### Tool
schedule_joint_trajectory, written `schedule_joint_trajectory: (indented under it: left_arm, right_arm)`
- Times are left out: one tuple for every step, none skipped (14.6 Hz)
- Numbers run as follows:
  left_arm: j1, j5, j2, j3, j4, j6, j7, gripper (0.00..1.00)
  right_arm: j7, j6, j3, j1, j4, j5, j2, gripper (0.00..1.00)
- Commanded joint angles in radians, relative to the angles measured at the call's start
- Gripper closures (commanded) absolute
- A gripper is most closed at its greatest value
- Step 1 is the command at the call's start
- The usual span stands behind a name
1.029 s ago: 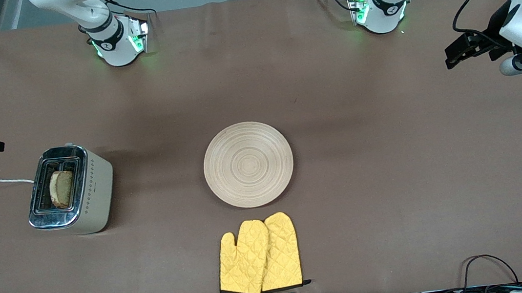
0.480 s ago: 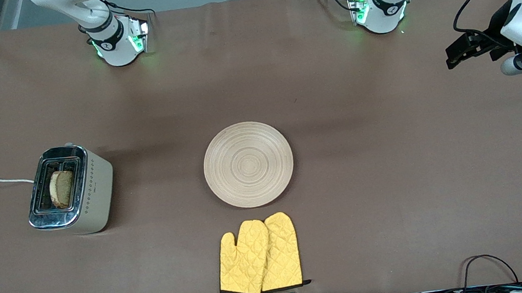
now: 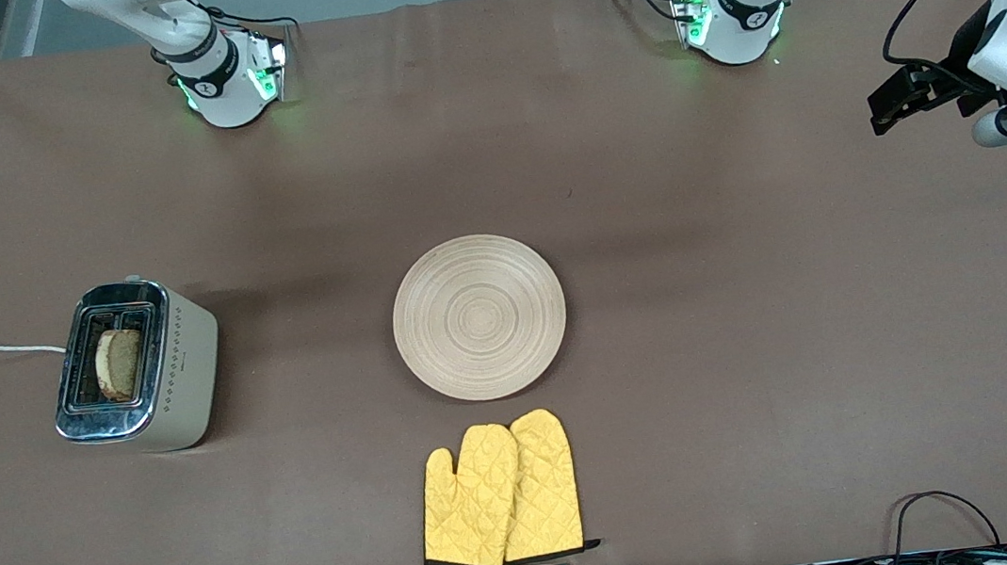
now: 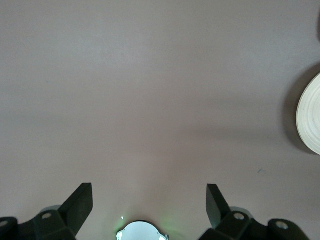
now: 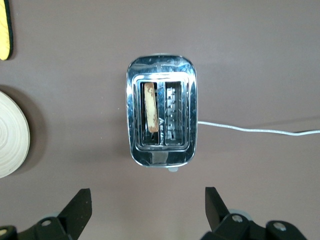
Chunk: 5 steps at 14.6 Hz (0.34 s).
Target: Move plate and put bread in toaster
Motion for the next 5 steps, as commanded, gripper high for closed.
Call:
schedule_joint_trajectory:
  left_arm:
    - [-0.004, 0.023, 0.011, -0.001, 0.024, -0.007, 0.024, 0.00]
    - [-0.003, 0.023, 0.011, -0.001, 0.024, -0.007, 0.050, 0.00]
    - [0.000, 0.023, 0.011, 0.001, 0.024, -0.005, 0.067, 0.00]
    - [0.000, 0.023, 0.011, 0.001, 0.024, -0.005, 0.069, 0.00]
    - [0.002, 0.023, 0.011, -0.001, 0.024, -0.005, 0.071, 0.00]
  right_arm:
    - [0.015, -0.011, 0.023, -0.022, -0.015, 0.010, -0.026, 0.00]
    - [0.015, -0.008, 0.023, -0.022, -0.012, 0.008, -0.026, 0.00]
    - [0.015, -0.006, 0.023, -0.022, -0.012, 0.008, -0.026, 0.00]
    - [0.015, -0.005, 0.024, -0.021, -0.012, 0.008, -0.026, 0.00]
    - [0.015, -0.003, 0.024, -0.019, -0.012, 0.008, -0.026, 0.00]
